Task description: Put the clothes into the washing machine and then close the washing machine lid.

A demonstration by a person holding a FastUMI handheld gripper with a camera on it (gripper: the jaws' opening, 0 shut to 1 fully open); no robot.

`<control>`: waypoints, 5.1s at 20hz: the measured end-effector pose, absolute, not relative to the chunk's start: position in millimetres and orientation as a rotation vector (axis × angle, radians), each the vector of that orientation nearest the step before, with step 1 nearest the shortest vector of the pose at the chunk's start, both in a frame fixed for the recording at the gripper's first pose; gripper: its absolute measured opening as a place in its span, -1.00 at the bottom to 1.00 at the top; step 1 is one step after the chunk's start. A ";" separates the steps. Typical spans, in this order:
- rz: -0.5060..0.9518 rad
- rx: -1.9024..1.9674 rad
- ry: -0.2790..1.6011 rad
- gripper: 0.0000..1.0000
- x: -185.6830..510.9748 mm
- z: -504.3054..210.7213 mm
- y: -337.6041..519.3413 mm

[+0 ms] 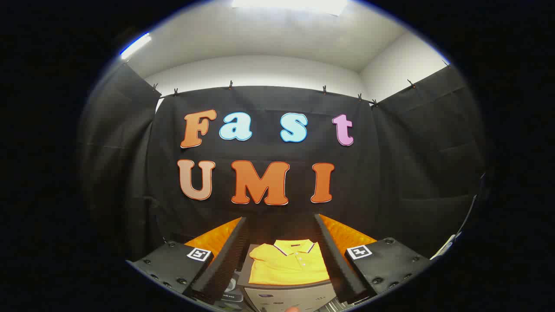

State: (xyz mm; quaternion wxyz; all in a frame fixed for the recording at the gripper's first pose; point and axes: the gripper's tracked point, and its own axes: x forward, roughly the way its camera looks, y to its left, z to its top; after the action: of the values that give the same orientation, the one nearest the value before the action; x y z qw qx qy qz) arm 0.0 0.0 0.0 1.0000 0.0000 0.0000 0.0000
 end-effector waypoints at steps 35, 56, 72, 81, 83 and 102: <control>0.003 0.039 0.097 0.96 124.9 -54.4 -35.1; -0.003 0.100 0.645 0.97 303.1 -322.2 -92.3; 0.003 0.027 0.908 0.65 292.5 -364.5 -89.3; 0.018 0.070 0.985 -0.25 290.2 -364.6 -77.6; 0.020 0.061 1.007 -0.51 289.9 -363.7 -78.6; 0.139 0.355 0.768 -0.77 293.6 -317.5 -77.0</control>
State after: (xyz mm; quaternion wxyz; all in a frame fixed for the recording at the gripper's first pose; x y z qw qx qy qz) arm 293.6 -77.0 -317.5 0.9096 0.1722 0.3722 0.0672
